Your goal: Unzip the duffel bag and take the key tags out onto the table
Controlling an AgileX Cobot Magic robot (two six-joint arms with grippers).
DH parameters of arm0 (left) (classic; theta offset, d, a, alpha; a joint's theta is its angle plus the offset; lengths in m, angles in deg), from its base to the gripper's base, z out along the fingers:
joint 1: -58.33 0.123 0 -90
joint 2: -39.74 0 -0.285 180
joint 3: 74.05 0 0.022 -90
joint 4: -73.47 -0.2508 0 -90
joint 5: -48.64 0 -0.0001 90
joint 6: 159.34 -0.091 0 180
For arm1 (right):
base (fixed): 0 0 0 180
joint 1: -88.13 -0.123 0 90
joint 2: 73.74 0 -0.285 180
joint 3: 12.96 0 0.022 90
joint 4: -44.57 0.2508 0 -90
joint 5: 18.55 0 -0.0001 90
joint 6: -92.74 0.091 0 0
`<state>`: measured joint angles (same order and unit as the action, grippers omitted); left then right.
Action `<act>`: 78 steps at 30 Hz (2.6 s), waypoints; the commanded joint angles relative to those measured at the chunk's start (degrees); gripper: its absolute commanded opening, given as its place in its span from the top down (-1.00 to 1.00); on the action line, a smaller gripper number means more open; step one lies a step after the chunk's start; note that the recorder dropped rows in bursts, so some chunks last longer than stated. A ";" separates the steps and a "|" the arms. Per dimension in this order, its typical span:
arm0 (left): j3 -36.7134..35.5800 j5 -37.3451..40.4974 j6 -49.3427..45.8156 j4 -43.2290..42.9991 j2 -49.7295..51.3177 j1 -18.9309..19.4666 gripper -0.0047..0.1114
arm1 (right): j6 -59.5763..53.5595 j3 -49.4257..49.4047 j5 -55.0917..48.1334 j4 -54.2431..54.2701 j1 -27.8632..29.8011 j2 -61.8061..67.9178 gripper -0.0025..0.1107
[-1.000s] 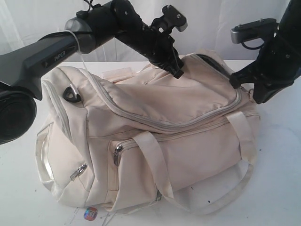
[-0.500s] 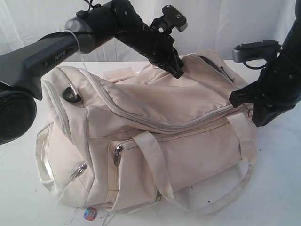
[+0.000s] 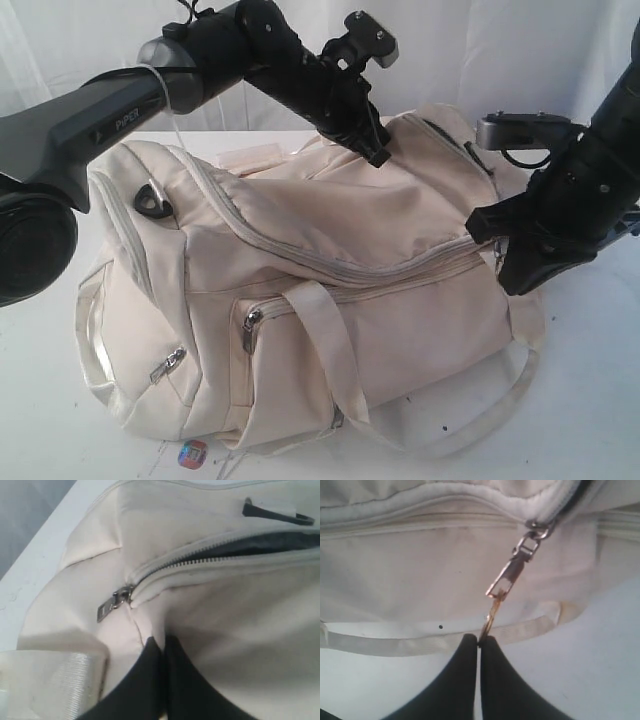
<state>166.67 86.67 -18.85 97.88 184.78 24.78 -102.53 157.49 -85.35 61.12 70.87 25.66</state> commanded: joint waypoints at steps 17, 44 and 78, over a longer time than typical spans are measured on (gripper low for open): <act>0.47 2.29 2.25 1.23 -1.88 0.09 -0.21 | -16.56 -4.79 3.52 14.21 0.13 -0.68 -0.09; 0.47 31.23 10.50 -11.64 -12.77 -7.44 0.92 | 7.93 2.03 15.54 -19.59 0.34 -5.36 0.10; -18.58 4.57 58.04 -42.05 -12.55 -28.27 0.91 | 16.22 2.03 14.00 -17.60 8.77 -5.36 0.10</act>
<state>148.51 93.32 37.28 55.90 172.82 -3.46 -84.35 159.81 -70.74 41.88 79.15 20.83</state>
